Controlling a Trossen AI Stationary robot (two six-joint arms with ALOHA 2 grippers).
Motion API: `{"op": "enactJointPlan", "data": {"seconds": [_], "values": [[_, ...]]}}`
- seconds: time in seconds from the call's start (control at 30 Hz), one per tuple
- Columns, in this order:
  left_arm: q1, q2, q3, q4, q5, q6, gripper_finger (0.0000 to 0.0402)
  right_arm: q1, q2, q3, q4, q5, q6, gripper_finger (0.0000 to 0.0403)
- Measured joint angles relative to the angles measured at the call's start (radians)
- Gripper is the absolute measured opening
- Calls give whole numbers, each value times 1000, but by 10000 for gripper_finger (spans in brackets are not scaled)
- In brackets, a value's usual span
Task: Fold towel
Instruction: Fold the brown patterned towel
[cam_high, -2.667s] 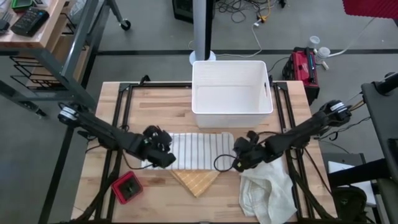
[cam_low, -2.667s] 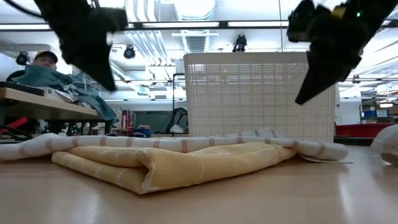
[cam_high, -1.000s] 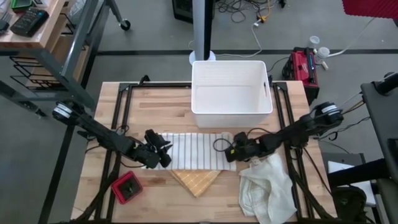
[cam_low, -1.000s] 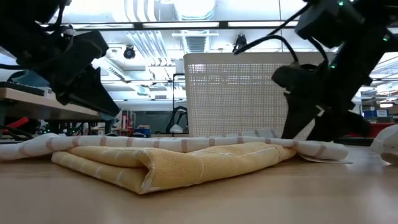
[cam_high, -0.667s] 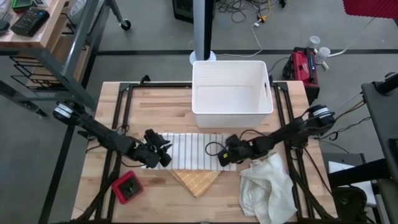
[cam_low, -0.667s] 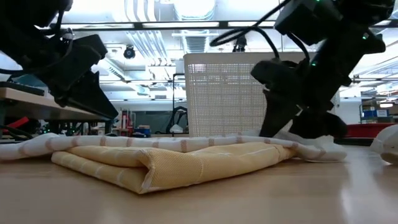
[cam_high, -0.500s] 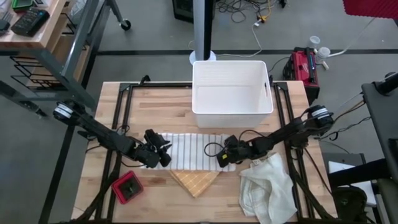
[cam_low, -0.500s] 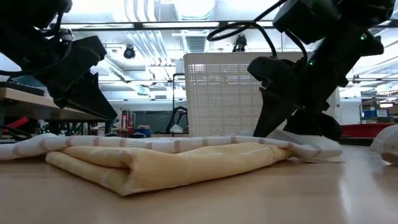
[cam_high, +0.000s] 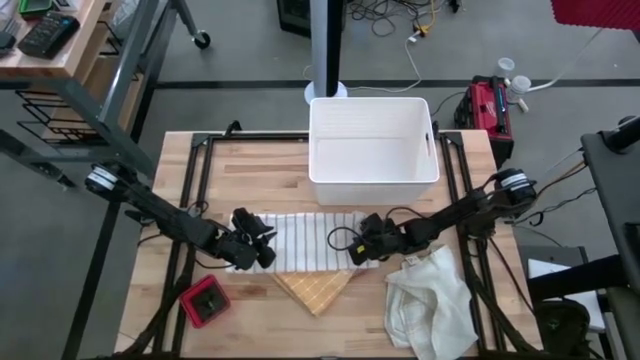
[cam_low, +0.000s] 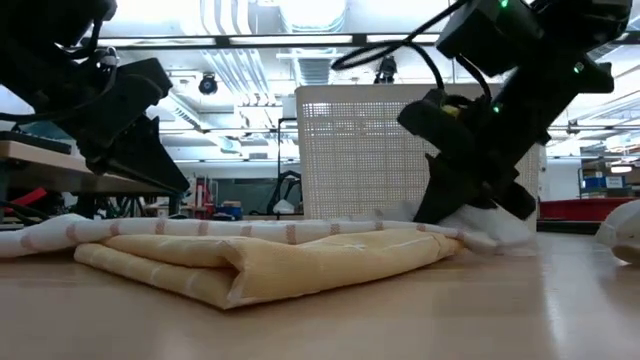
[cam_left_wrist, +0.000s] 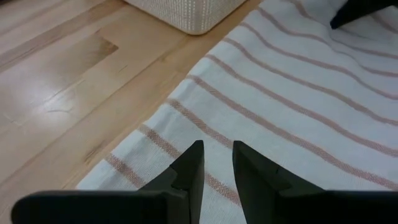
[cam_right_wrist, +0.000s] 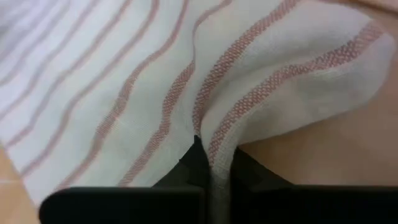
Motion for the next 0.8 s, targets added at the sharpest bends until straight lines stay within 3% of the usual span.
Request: {"op": "enactJointPlan", "data": {"seconds": [0.4,0.6,0.8], "values": [[0,0,11,93,0,0,75,5,-101,66,-264,-15,-56,5],[1,0,11,226,-55,0,75,9,-148,117,-260,-17,-115,4],[1,0,7,244,-63,0,75,9,-140,189,-261,-42,-192,4]]}}
